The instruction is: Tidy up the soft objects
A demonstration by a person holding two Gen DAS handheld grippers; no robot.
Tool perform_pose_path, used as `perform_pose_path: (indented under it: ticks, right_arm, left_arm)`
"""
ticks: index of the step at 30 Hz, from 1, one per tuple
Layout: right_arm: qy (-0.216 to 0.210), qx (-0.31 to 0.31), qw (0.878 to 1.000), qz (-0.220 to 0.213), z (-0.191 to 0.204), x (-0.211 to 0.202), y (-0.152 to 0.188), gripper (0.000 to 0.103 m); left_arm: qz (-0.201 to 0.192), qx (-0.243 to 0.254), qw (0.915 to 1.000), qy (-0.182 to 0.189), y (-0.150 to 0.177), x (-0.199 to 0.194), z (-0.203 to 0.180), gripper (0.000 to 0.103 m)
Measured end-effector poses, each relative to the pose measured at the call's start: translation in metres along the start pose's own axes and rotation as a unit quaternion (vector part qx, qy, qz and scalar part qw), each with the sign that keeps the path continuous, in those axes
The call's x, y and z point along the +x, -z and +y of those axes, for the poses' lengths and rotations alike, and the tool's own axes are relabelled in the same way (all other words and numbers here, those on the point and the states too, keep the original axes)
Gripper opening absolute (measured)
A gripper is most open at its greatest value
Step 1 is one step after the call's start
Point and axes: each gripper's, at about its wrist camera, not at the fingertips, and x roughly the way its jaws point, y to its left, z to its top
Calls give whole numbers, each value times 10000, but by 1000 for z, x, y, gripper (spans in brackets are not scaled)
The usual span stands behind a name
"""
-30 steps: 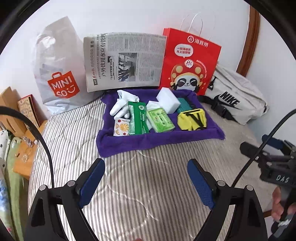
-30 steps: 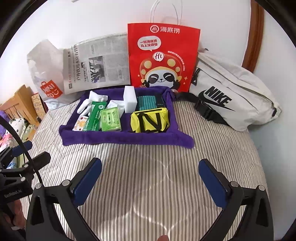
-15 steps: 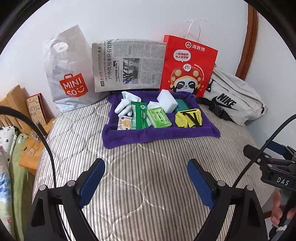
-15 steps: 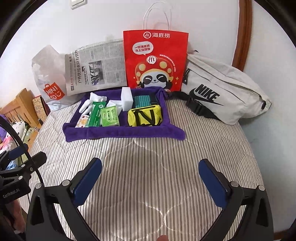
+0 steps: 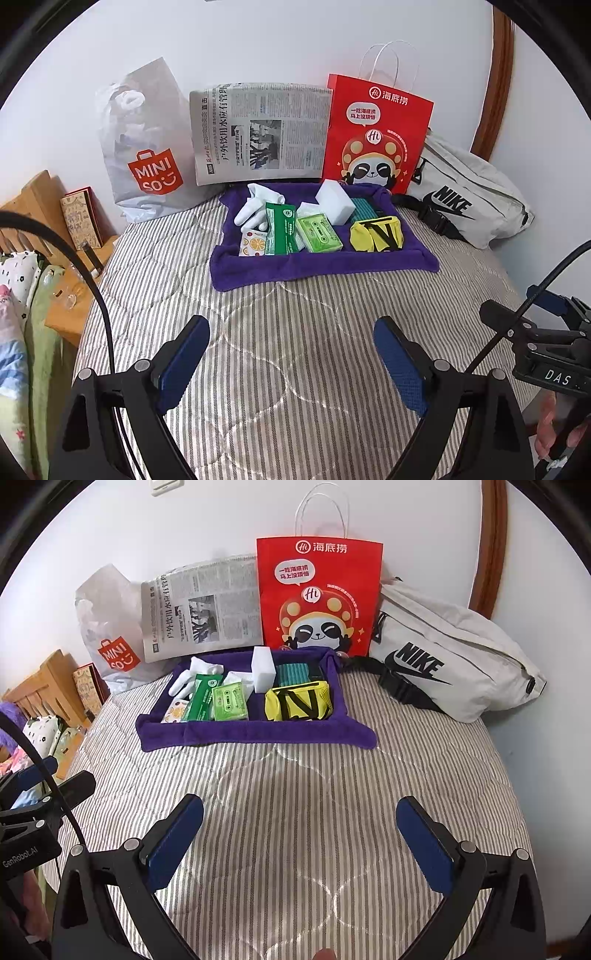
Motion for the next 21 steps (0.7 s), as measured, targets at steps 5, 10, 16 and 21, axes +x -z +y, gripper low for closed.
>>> perform_pose_path:
  ticks: [5,10,16,21]
  right_arm:
    - [24,21,10000,5,-1,-2,3,103]
    - [40,12,10000,-21,-1,-4,2,103]
    - [18,-16,10000,-4,1,-4,3,103]
    - [35,-30,10000,15,1,-3,3,103]
  left_arm:
    - [39,18,10000,3,1,0,0,90]
    - [2,32,10000,9,2,-3,-2,90]
    - [-9,33,10000,6,2,-6,-5,90]
    - [19,12,10000,5,3,-6,-4,90]
